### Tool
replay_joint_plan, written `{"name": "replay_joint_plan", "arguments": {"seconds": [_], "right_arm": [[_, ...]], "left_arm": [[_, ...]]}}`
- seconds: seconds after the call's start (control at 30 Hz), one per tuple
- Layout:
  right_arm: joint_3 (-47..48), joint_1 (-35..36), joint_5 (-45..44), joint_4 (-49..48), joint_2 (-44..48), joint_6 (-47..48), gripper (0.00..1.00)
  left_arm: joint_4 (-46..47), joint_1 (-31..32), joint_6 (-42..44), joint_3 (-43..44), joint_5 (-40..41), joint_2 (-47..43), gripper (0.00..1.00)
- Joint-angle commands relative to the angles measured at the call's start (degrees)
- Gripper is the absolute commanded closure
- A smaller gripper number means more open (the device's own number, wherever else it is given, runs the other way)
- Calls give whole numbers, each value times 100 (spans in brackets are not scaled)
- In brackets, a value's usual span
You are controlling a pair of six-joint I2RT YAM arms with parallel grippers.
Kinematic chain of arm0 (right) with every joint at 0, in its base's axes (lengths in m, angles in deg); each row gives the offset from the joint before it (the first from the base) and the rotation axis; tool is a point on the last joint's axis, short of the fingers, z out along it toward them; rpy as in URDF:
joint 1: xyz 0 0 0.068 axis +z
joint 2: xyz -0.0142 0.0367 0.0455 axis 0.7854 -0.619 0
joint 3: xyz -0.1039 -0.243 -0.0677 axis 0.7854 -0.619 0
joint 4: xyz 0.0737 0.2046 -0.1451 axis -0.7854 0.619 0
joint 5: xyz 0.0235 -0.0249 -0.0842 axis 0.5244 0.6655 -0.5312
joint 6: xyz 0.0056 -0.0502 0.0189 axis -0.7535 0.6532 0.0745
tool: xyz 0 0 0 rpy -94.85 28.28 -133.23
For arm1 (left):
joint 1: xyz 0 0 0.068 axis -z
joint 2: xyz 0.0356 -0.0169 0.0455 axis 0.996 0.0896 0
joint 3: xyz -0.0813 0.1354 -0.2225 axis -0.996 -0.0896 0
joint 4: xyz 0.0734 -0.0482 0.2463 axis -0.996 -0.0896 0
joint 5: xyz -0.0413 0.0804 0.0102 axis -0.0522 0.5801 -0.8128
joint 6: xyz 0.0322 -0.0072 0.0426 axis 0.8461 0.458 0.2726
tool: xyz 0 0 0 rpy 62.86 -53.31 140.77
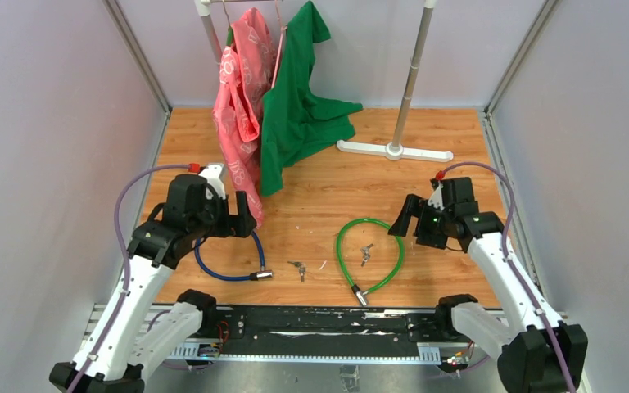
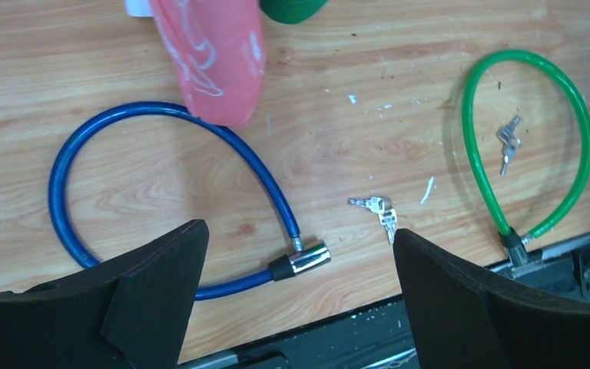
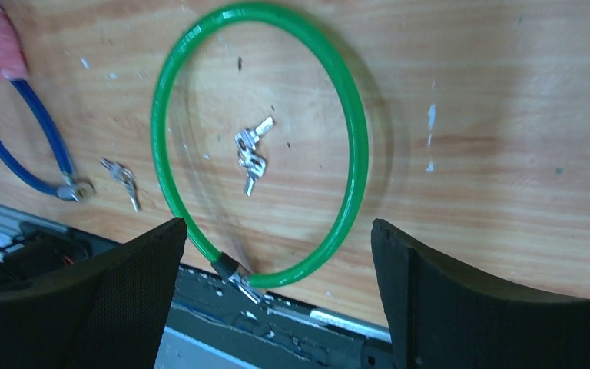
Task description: Unlock with the key
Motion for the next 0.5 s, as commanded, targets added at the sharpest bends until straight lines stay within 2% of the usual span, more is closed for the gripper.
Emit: {"name": "replay_joint_plan", "arguments": {"seconds": [0.0, 0.13, 0.27, 0.47], "right_arm": [[-201, 587, -449, 639, -252, -121, 7], [-513, 1073, -674, 537, -436, -513, 8], [-780, 1423, -899, 368, -570, -766, 14], [-1118, 1514, -823, -7, -704, -855, 30]], "left_arm": [[132, 329, 127, -100, -304, 108, 5], [137, 661, 134, -118, -330, 203, 8], [151, 939, 133, -129, -340, 284, 13], [144, 1275, 82, -138, -241, 366, 14]]}}
